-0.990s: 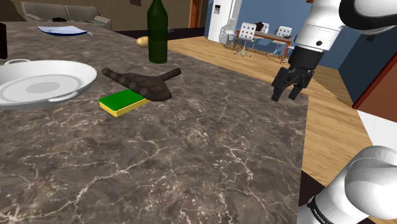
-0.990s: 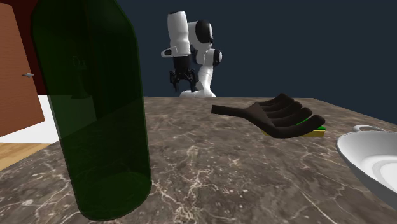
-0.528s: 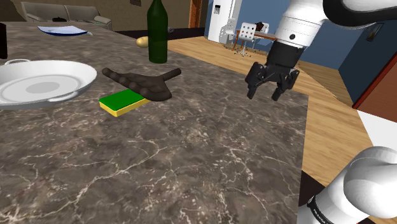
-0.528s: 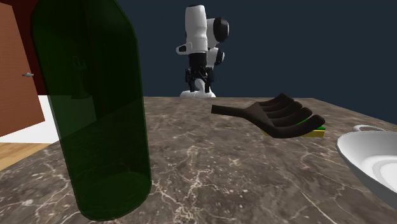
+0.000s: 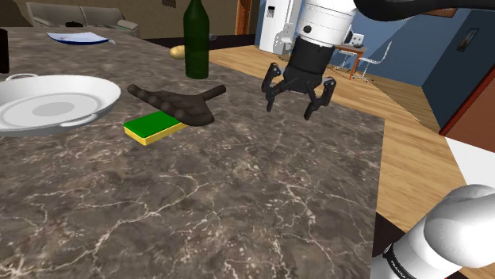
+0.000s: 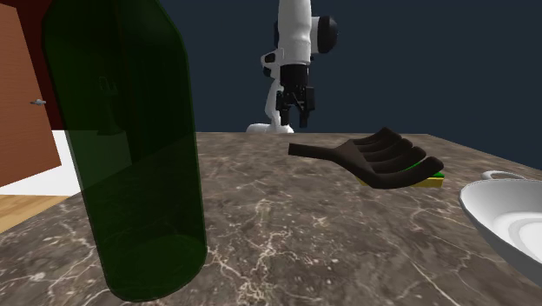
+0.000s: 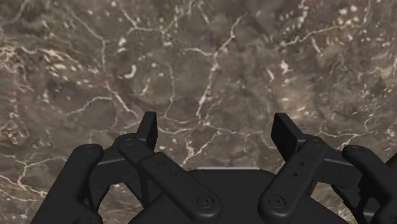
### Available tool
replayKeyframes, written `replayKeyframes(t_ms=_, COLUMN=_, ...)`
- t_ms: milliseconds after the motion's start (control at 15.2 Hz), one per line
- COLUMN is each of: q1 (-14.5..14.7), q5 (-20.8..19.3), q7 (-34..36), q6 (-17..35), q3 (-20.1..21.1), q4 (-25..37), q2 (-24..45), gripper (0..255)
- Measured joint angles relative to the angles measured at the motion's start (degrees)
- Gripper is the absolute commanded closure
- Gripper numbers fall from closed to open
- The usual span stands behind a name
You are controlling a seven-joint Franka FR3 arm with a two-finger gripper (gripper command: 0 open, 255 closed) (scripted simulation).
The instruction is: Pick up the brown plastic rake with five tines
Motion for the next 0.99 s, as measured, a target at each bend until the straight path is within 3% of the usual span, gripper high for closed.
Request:
replayKeyframes(t_ms=396, q1=-5.0, q5=-6.5, q7=19.1, q6=1.6, q3=10.4, q4=12.5, q2=12.6, gripper=0)
replayKeyframes(t_ms=660, q1=-6.5, q5=-16.8, q7=34.2, q6=-0.2, q3=18.0, q4=24.9, q2=25.9, gripper=0)
replayKeyframes(t_ms=858, q1=-3.2, q5=-27.0, q7=45.4, q6=-3.8, q3=20.6, q4=35.3, q2=37.0, gripper=0)
replayKeyframes(t_ms=990, q1=2.0, q5=-34.0, q7=51.7, q6=-7.5, q3=20.2, q4=44.3, q2=45.1, gripper=0)
